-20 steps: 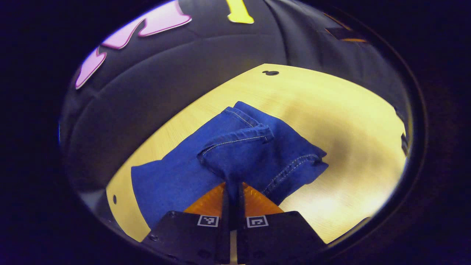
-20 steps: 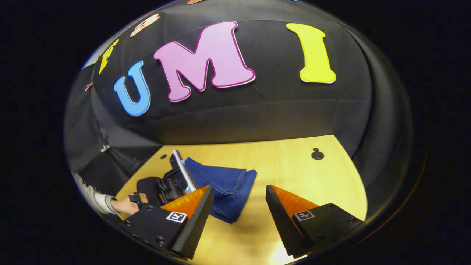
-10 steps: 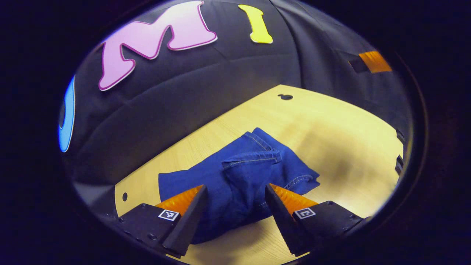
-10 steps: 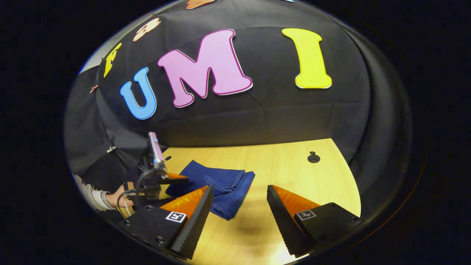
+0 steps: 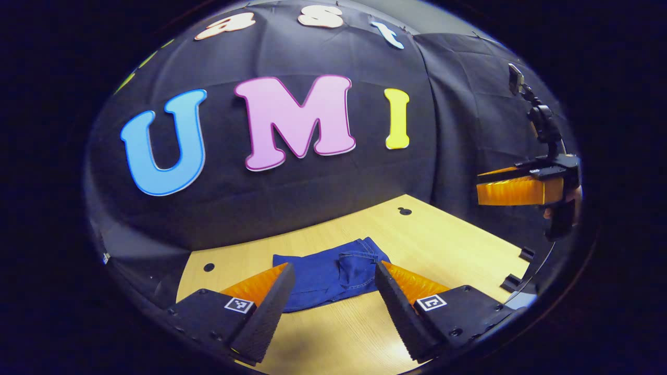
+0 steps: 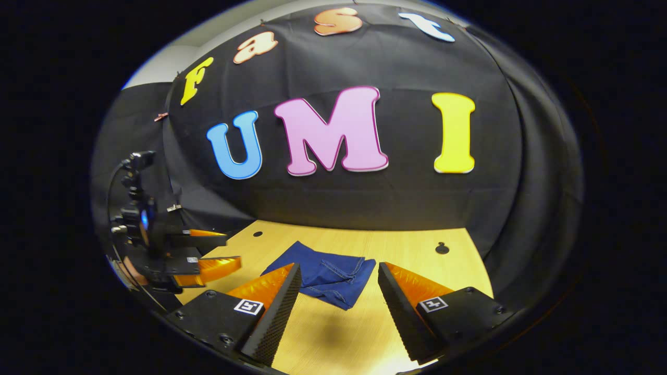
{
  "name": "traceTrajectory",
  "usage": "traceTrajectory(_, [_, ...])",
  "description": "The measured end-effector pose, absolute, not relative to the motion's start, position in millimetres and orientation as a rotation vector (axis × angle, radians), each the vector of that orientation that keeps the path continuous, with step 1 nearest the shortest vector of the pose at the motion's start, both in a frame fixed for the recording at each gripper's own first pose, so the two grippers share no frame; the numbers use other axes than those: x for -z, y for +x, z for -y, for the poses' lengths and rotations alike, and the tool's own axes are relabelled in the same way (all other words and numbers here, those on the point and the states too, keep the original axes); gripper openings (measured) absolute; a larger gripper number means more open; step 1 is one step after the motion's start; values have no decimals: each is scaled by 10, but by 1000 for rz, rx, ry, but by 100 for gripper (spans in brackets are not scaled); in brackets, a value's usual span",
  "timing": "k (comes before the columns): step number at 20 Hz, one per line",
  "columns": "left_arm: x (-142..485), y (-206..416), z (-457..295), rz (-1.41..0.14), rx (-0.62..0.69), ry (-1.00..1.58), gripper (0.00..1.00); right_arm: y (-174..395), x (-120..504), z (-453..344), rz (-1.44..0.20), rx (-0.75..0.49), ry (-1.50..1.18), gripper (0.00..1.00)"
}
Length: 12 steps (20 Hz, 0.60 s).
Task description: Grasp the waist and the cuffs of the jeans and fold them to make the two legs overlap; first hold the waist and fold one-third of the jeans toward the cuffs, then hold the cuffs and fold the remaining one-third in the same direction to finish folding.
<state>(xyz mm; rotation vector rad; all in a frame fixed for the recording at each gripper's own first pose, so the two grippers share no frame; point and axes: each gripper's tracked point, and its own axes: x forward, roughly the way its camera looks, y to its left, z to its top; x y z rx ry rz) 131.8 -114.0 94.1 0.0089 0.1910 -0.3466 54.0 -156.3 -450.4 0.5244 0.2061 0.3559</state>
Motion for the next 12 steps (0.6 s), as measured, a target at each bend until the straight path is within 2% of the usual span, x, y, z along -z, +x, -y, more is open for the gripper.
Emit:
traceTrajectory(5, [-1368,334,727,-87,229,-61,97,-113,3905,1678,-116,-220,517,94])
traceTrajectory(9, [-1648,-82,395,-63,194,-151,97,-481,3578,1758,-38,-135,425,95])
traceTrajectory(12, [-1703,-300,199,-53,121,-128,98,-630,3303,1568,10,-159,394,95])
